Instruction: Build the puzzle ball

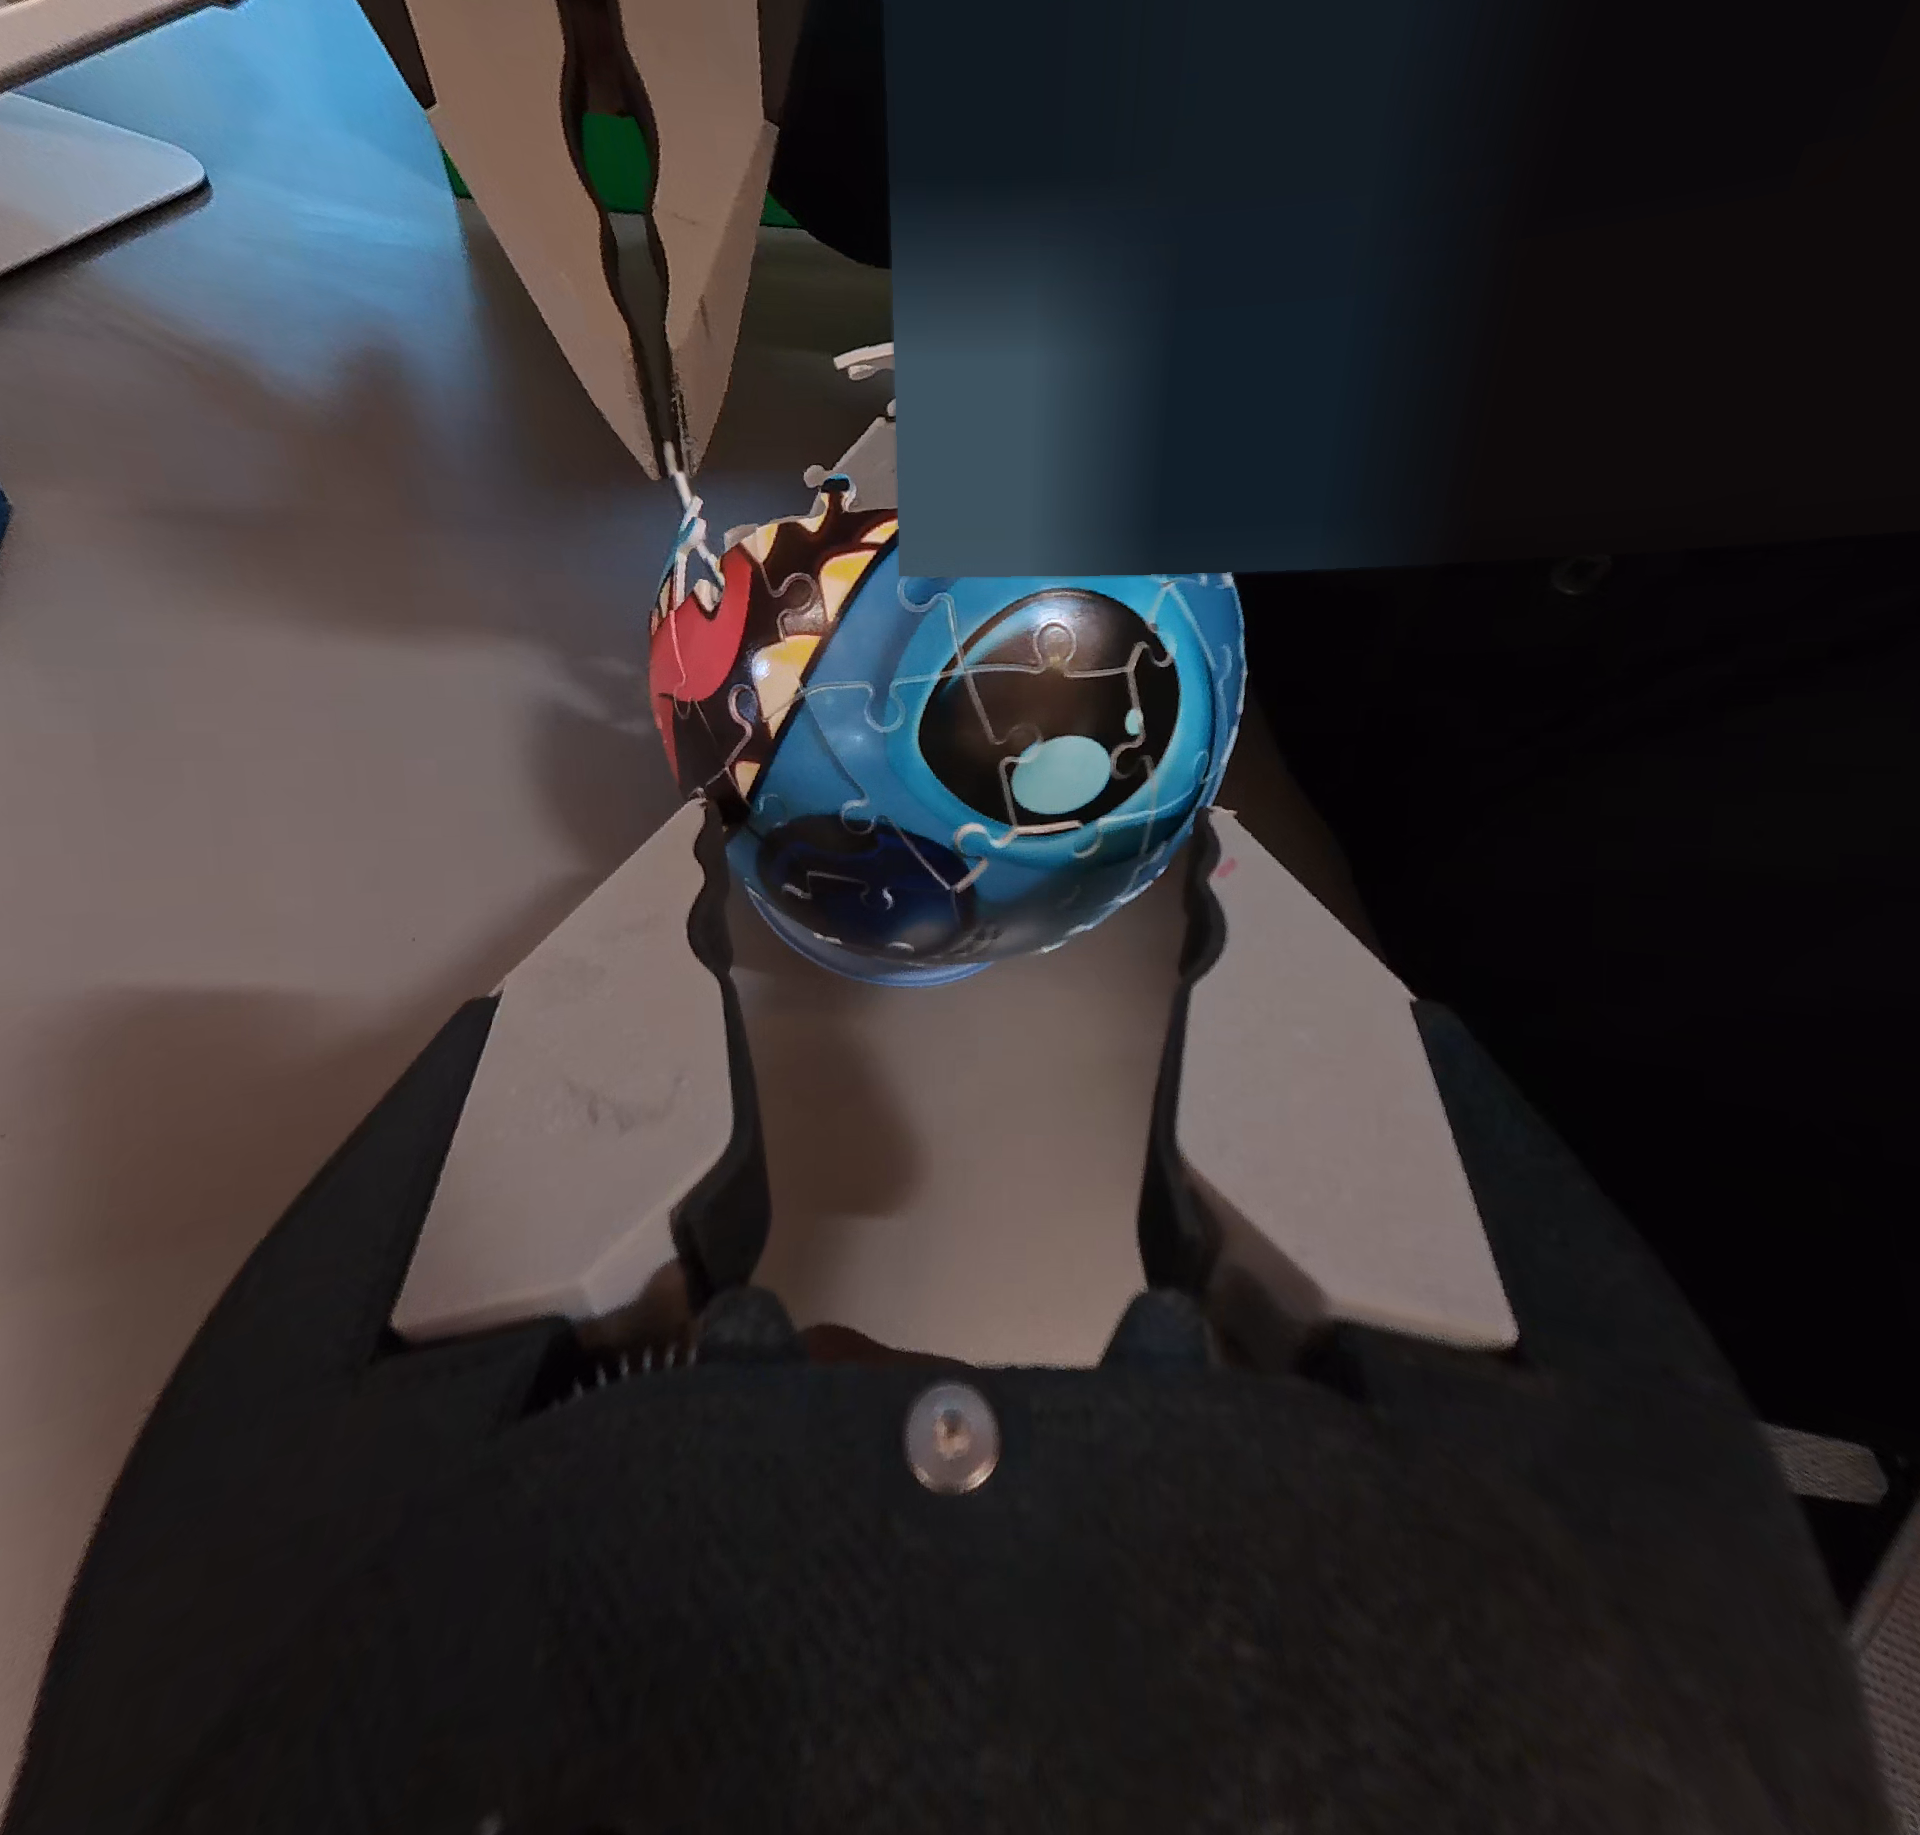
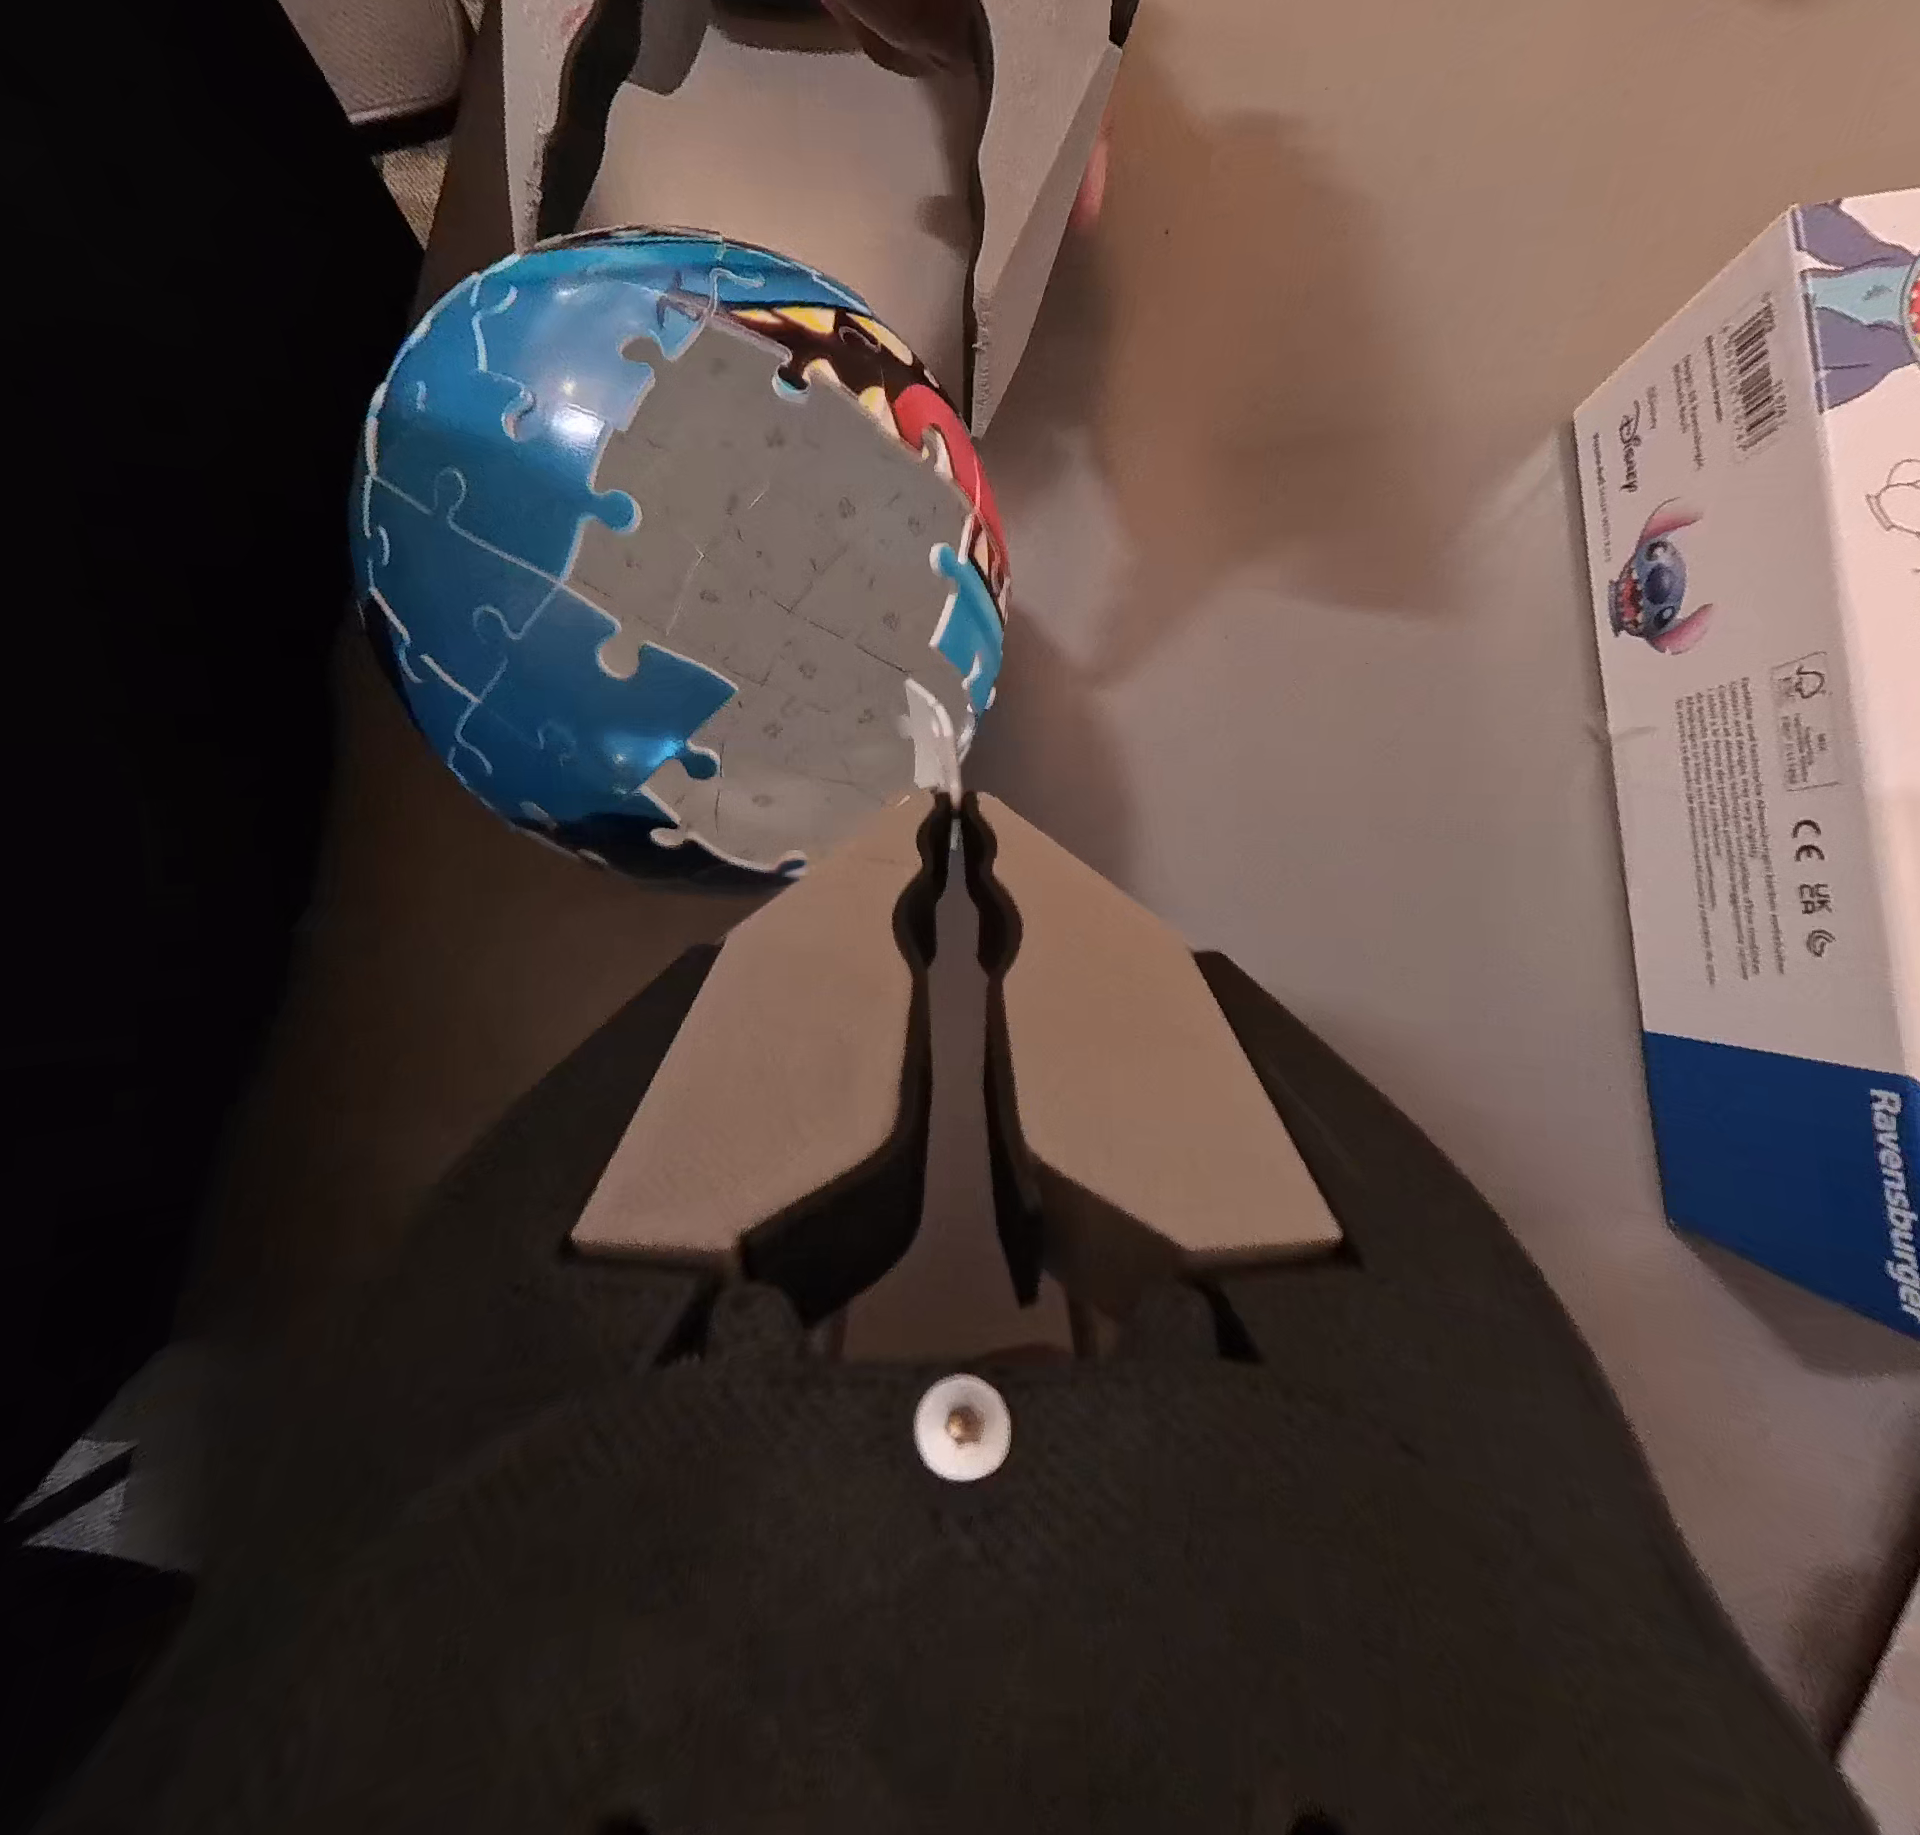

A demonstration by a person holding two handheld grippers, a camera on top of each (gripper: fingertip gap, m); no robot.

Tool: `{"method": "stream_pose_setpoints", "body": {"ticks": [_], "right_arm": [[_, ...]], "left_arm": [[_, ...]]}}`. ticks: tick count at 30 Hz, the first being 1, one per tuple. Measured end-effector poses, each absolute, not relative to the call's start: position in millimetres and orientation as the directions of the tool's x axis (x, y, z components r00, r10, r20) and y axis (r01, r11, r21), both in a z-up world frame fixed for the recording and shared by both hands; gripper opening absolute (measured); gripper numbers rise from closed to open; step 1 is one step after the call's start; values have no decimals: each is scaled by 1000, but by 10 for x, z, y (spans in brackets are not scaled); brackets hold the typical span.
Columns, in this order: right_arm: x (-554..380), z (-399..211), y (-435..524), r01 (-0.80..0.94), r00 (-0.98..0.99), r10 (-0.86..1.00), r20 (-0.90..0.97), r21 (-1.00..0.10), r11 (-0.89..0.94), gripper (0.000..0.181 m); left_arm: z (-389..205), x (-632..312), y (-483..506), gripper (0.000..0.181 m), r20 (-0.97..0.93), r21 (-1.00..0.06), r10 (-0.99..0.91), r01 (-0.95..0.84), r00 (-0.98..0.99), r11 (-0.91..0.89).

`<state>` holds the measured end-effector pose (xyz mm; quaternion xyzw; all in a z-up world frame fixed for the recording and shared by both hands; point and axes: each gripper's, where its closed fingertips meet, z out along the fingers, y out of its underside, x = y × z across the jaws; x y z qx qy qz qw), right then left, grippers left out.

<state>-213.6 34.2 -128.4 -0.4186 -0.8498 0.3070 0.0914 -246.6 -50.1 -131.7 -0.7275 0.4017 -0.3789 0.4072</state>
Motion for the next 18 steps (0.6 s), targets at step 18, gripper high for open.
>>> {"method": "stream_pose_setpoints", "body": {"ticks": [18], "right_arm": [[-2126,-1343,333,512,-712,693,-115,-761,399,0]], "left_arm": [[-1321,-2466,-499,86,229,-897,-892,-272,389,-348]]}}
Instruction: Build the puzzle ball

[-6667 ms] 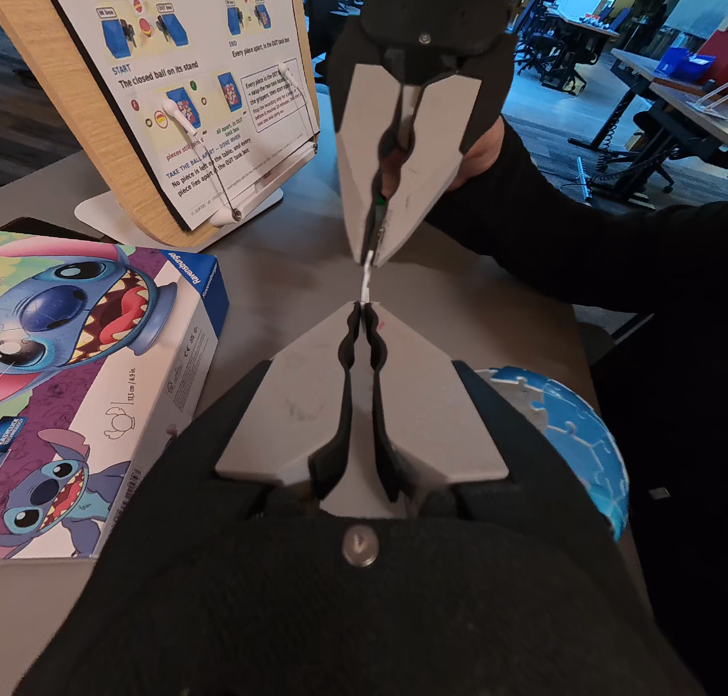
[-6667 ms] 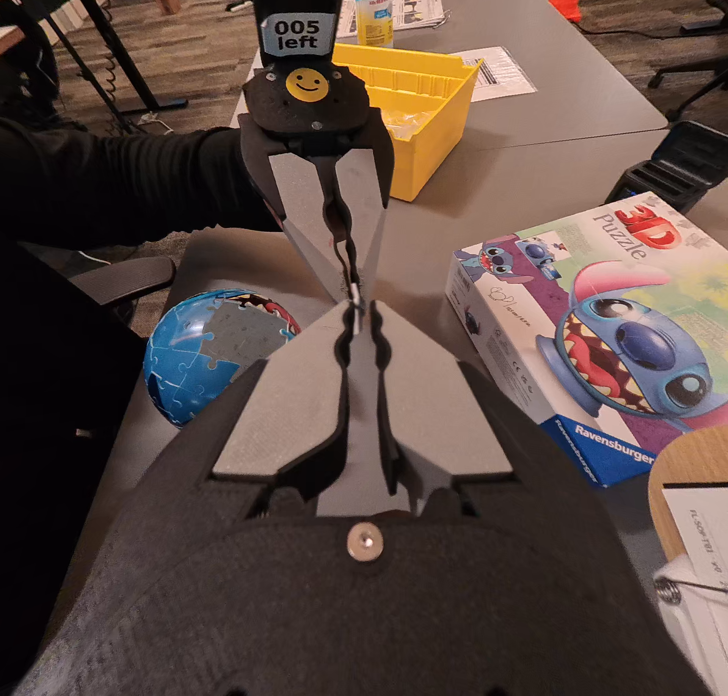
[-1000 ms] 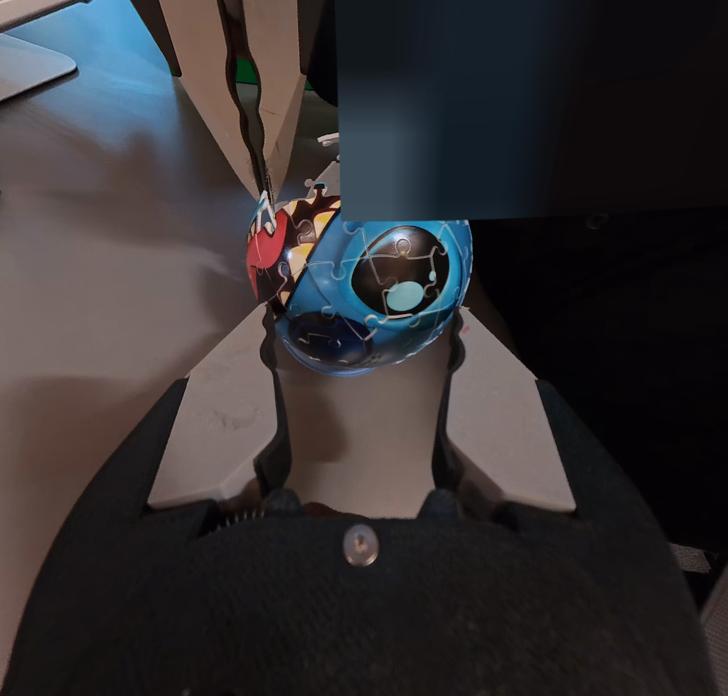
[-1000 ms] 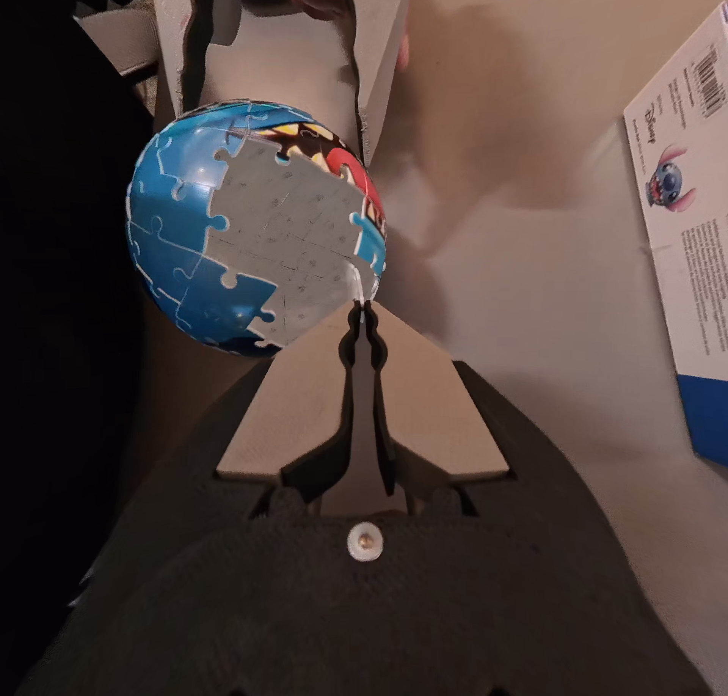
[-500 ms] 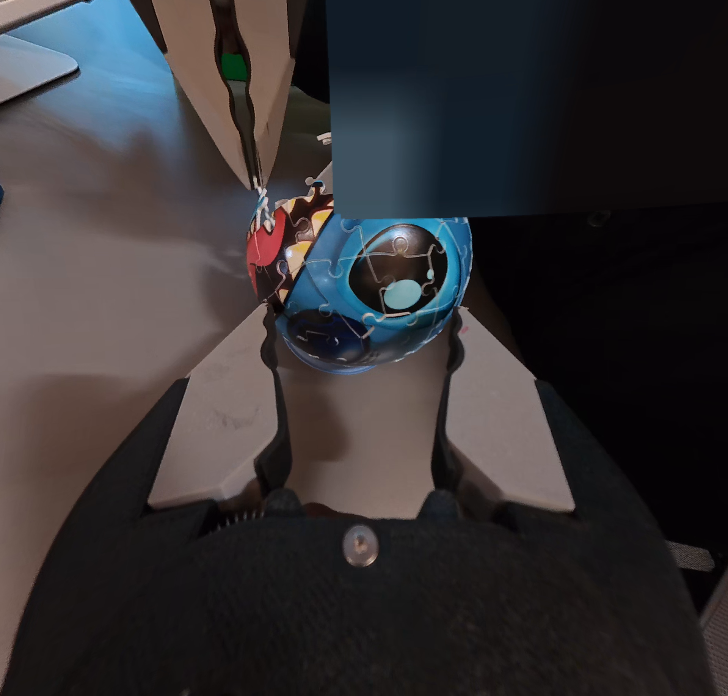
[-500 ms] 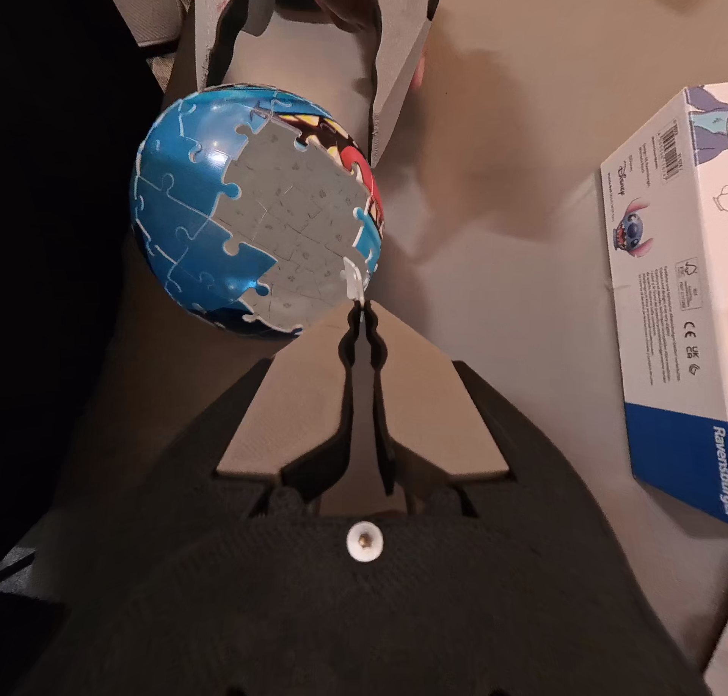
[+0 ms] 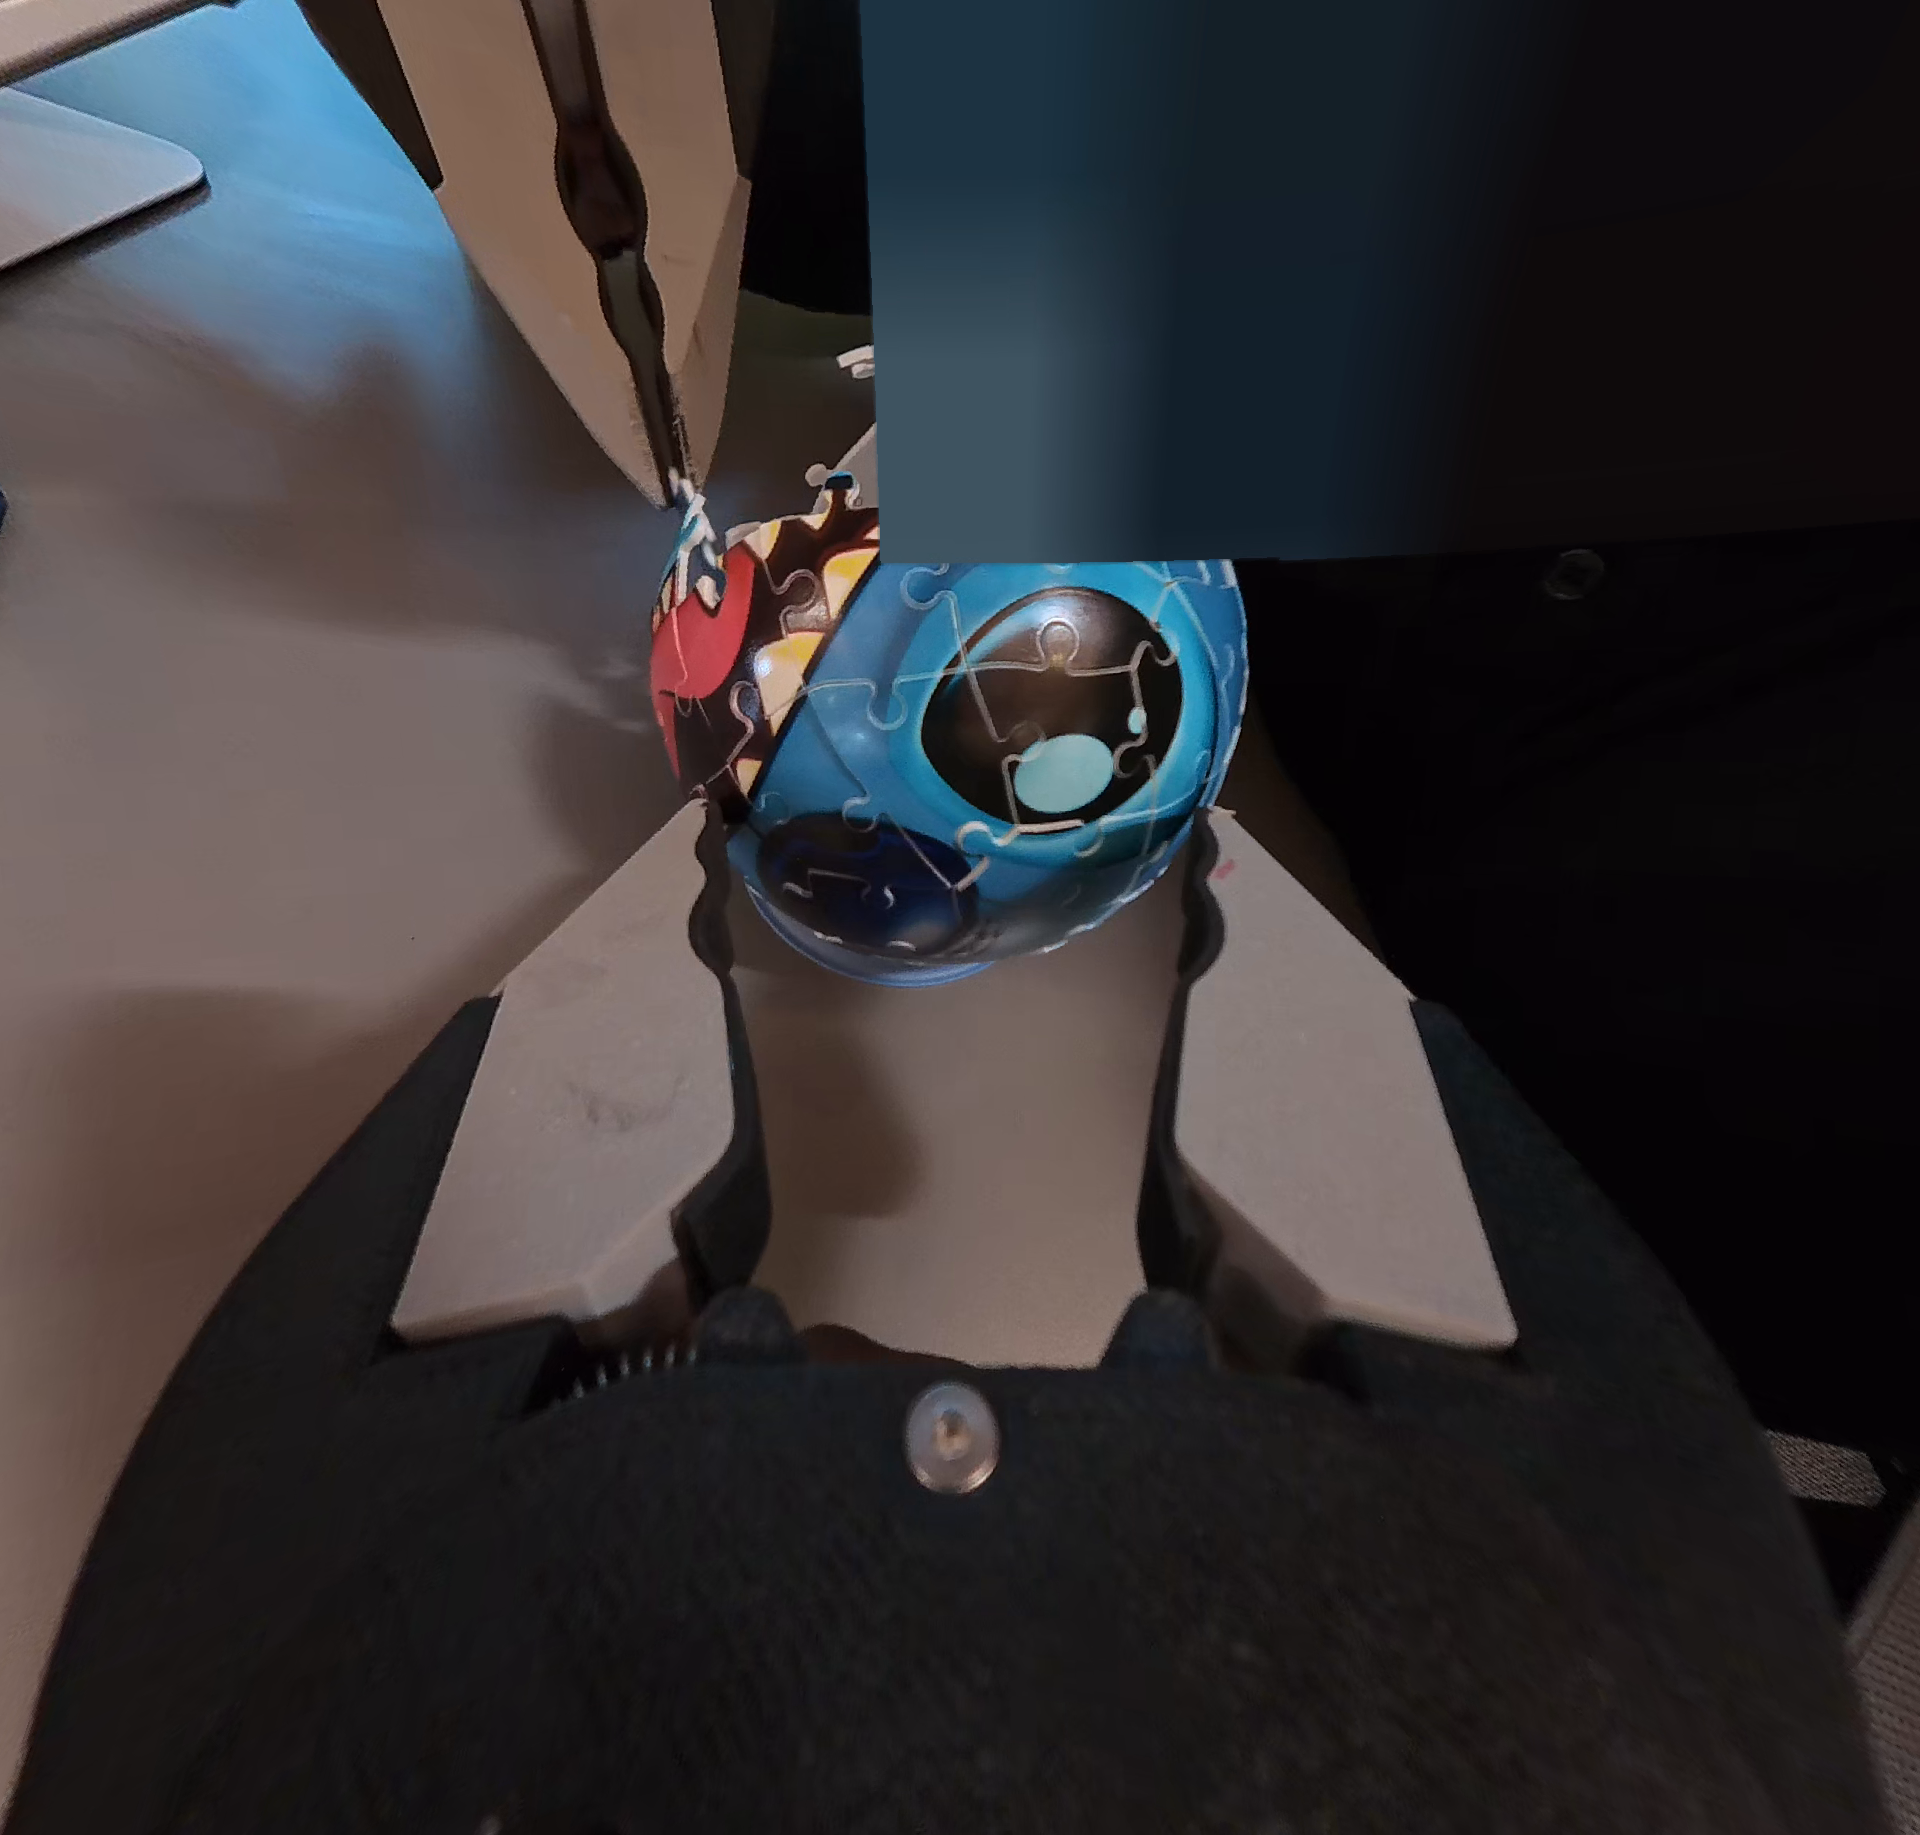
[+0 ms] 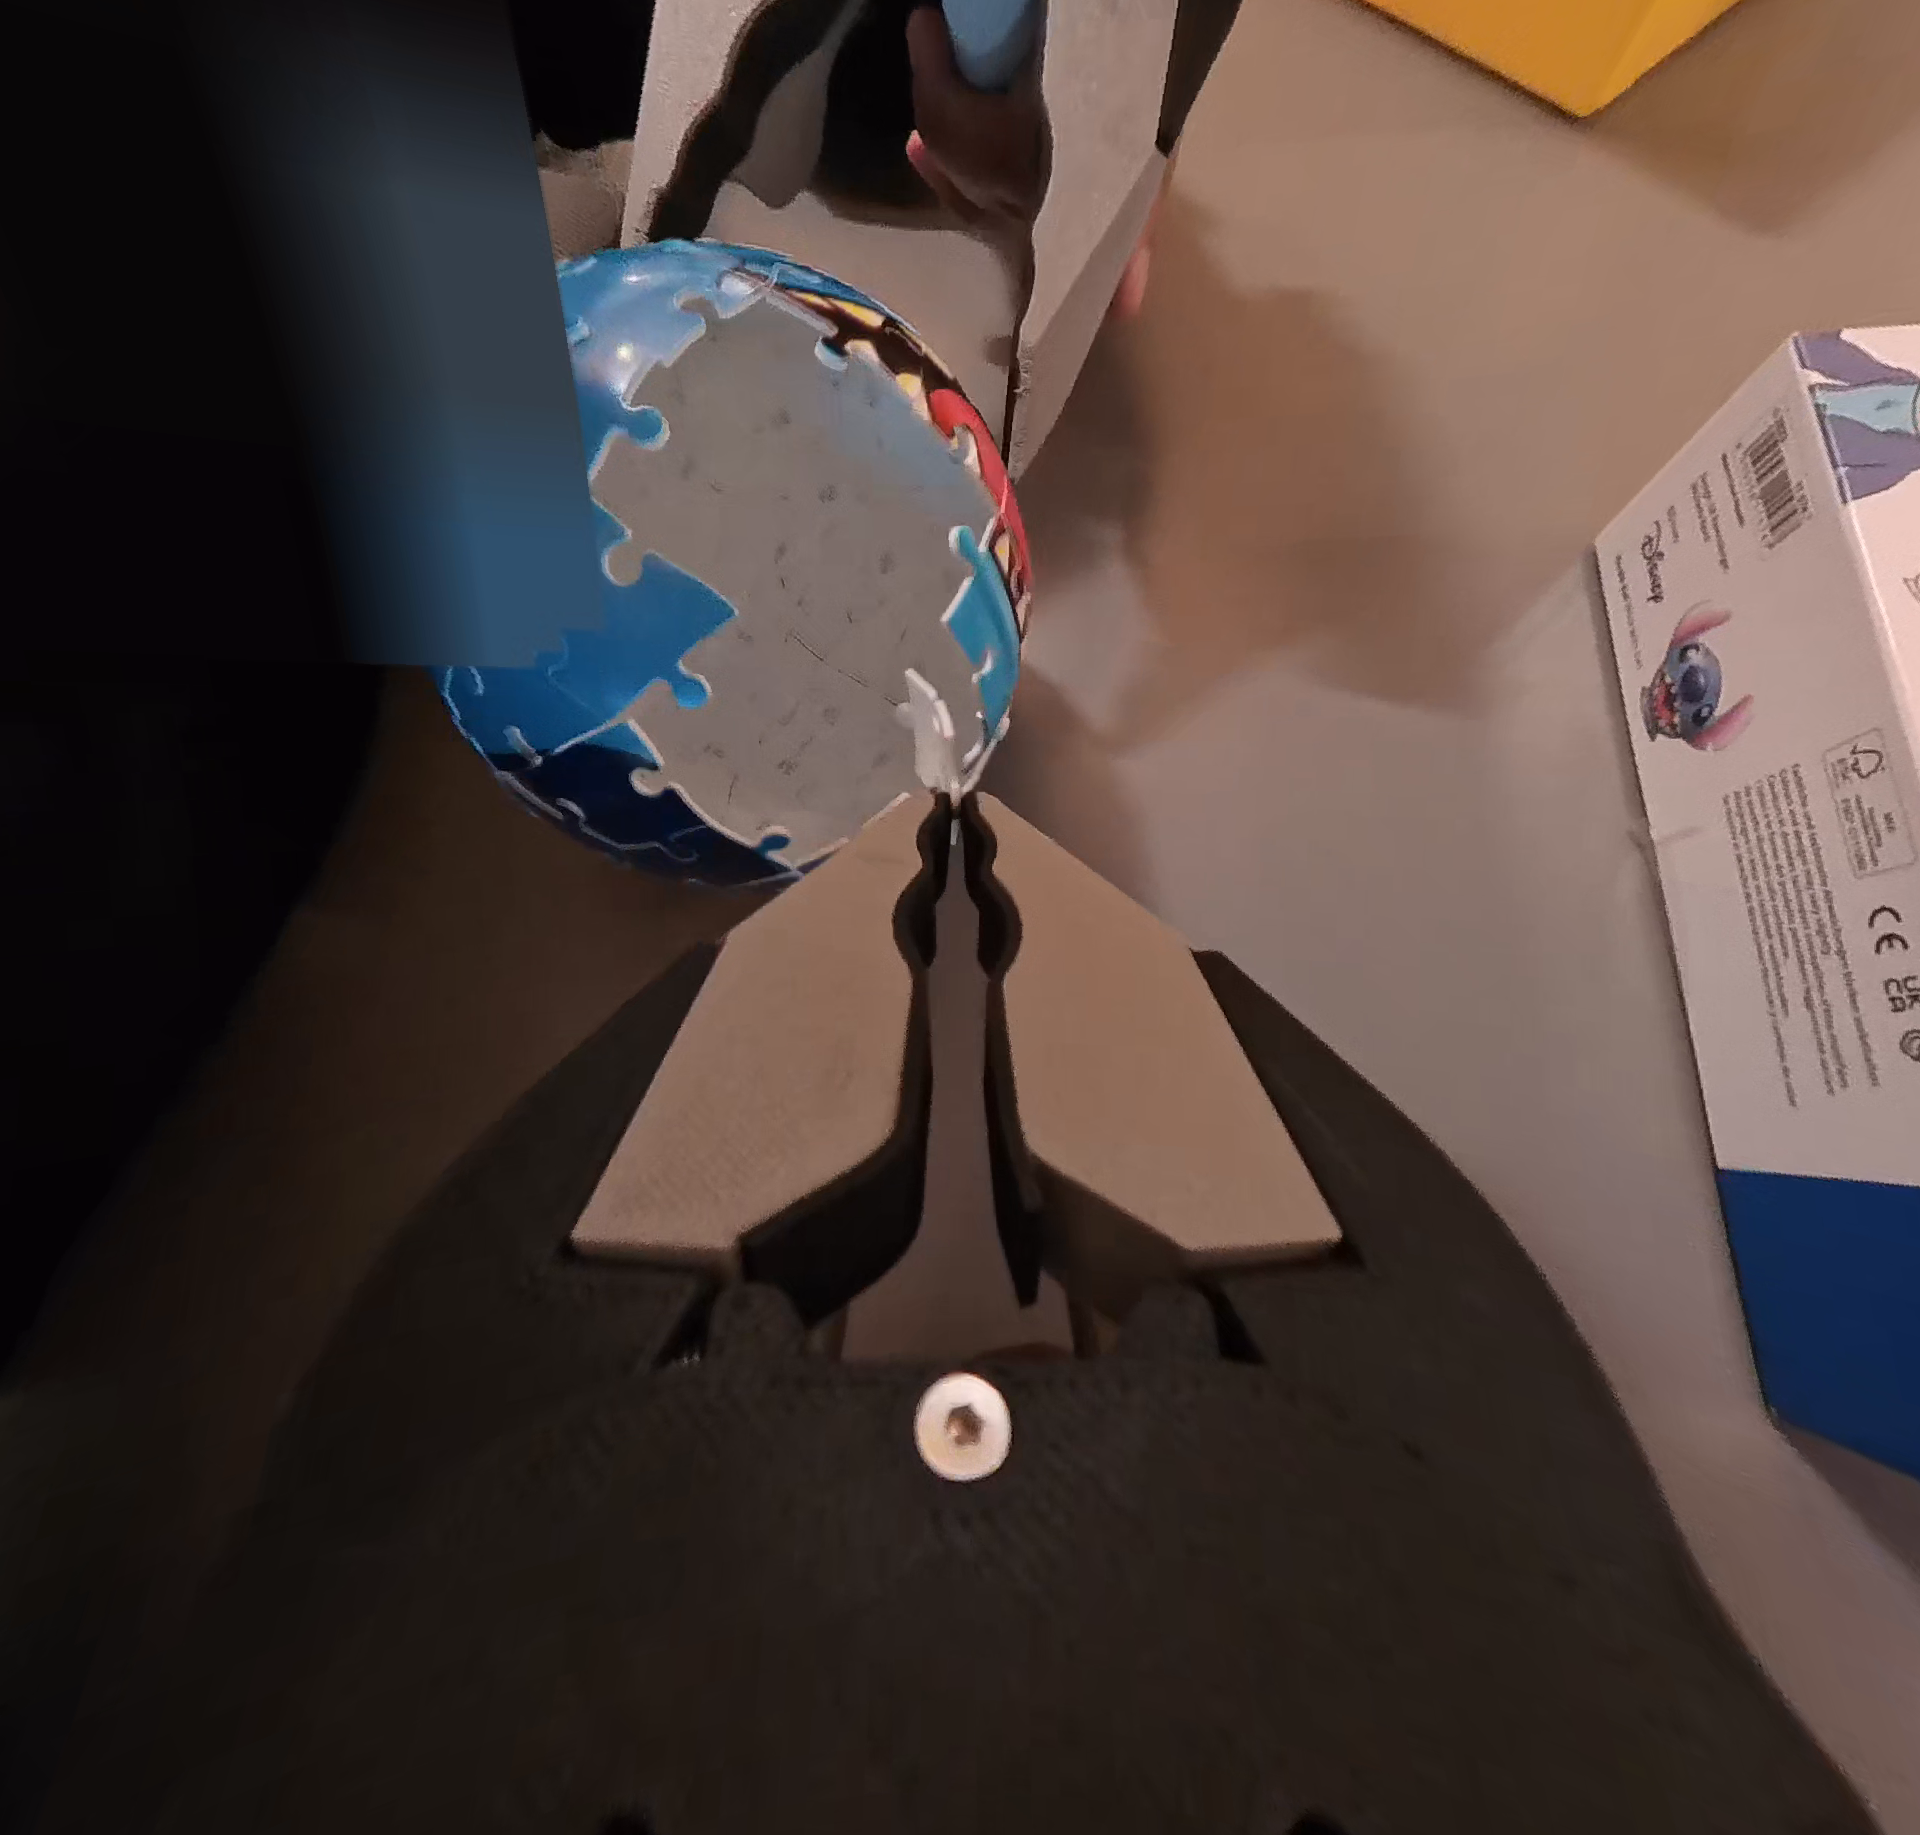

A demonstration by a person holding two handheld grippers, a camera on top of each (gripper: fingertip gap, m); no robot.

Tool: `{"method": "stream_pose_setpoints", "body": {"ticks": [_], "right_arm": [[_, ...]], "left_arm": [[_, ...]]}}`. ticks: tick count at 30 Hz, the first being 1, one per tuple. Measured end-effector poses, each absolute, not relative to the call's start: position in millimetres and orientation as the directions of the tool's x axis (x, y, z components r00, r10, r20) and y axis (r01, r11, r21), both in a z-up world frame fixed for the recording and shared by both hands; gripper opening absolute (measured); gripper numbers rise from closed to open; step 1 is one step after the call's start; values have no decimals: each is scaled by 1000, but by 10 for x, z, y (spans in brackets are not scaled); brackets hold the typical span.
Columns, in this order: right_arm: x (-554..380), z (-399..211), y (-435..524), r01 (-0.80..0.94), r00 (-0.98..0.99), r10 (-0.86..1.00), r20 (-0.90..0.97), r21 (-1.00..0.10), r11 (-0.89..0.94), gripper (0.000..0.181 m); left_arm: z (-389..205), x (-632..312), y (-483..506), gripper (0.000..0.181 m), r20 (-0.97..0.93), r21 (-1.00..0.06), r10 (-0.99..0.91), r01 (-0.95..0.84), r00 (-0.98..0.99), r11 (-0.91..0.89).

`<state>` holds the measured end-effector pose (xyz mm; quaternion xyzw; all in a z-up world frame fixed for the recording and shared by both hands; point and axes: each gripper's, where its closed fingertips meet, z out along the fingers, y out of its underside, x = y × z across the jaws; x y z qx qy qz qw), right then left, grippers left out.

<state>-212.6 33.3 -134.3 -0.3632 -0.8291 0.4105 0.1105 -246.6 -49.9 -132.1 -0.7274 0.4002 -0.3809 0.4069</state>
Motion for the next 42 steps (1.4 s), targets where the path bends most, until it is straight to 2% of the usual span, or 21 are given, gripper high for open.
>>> {"method": "stream_pose_setpoints", "body": {"ticks": [7,15,21,42], "right_arm": [[-2096,-1313,342,461,-739,656,-155,-826,325,0],[-2087,-1376,283,468,-747,653,-127,-797,381,0],[-2070,-1313,307,395,-774,628,-81,-837,378,0],[-2049,-1370,321,384,-790,604,-102,-851,358,0]], "left_arm": [[-1321,-2463,-499,86,228,-897,-892,-272,390,-348],[-1321,-2459,-500,87,226,-897,-892,-273,390,-347],[-1320,-2457,-503,87,226,-897,-893,-274,389,-347],[-1323,-2459,-507,87,224,-897,-894,-278,388,-345]]}}
